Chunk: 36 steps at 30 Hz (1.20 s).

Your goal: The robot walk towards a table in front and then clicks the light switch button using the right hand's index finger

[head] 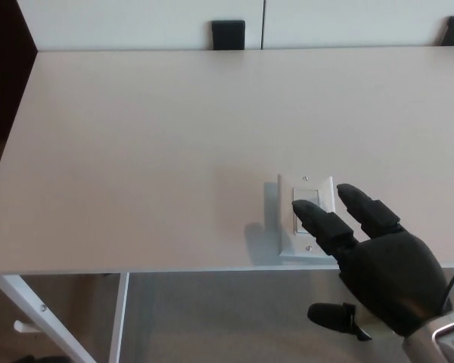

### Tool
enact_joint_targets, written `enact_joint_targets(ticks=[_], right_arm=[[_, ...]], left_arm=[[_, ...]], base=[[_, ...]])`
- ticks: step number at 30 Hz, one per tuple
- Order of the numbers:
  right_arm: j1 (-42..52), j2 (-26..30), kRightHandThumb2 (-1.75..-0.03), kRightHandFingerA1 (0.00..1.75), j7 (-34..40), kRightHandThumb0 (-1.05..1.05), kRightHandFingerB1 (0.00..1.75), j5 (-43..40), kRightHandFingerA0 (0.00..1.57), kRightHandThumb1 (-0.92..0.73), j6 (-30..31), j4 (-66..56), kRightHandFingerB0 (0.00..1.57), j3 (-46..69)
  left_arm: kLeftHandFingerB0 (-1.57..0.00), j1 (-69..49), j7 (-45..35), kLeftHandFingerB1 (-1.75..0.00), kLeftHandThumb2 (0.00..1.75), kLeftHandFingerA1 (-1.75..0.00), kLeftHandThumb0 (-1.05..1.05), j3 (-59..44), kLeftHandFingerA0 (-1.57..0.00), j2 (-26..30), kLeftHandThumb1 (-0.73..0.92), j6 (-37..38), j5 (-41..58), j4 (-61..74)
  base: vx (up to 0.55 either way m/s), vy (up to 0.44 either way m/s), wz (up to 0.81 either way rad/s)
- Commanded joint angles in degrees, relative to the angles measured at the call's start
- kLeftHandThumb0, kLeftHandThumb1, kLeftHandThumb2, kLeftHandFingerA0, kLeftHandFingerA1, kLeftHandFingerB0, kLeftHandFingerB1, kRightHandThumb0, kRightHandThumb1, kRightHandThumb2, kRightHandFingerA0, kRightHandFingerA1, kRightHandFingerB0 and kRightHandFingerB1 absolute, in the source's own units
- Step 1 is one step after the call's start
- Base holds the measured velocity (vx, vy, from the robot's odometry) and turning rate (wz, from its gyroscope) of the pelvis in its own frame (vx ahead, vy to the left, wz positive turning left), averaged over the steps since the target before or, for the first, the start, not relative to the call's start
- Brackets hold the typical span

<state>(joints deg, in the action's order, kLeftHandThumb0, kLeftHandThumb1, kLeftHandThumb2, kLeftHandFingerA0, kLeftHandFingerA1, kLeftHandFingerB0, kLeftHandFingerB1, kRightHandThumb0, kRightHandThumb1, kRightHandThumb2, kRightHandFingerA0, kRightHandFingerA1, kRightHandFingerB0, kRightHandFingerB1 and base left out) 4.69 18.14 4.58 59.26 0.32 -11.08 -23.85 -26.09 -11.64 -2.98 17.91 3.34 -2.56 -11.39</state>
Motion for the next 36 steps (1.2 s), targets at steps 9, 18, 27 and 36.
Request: enact_joint_targets(ticks=[9,18,27,36], right_arm=[[-0.40,-1.29,-0.89,0.00,14.24,-0.88,0.17,14.73,0.00,-0.55,7.70,4.42,0.07,-2.44],[-0.76,-2.22,-0.90,0.00,15.94,-0.89,0.18,14.20,0.00,-0.56,8.07,7.24,0.07,-3.47],[-1.09,-3.02,-0.91,0.00,15.44,-0.89,0.24,14.16,0.00,-0.56,9.31,9.61,0.09,-4.48],[-2.41,-3.86,-0.93,0.00,14.49,-0.91,0.23,15.26,0.00,-0.57,11.04,12.30,0.09,-6.26]], left_arm=[[-0.45,-0.86,0.32,-0.44,0.66,-0.48,-0.29,1.39,-0.55,3.01,0.51,2.73,-4.24,-0.54],[-0.46,-0.07,0.20,-0.45,0.65,-0.49,-0.28,1.70,-0.57,3.44,0.51,3.06,-4.27,-1.40],[-0.45,-0.66,-0.54,-0.46,0.68,-0.50,-0.30,2.09,-0.56,3.14,0.49,2.81,-3.71,-1.01],[-0.45,-1.39,-0.55,-0.44,0.65,-0.48,-0.27,1.97,-0.56,3.67,0.51,2.80,-4.23,0.16]], base=[[0.00,0.000,0.00],[0.00,0.000,0.00],[0.00,0.000,0.00],[0.00,0.000,0.00]])
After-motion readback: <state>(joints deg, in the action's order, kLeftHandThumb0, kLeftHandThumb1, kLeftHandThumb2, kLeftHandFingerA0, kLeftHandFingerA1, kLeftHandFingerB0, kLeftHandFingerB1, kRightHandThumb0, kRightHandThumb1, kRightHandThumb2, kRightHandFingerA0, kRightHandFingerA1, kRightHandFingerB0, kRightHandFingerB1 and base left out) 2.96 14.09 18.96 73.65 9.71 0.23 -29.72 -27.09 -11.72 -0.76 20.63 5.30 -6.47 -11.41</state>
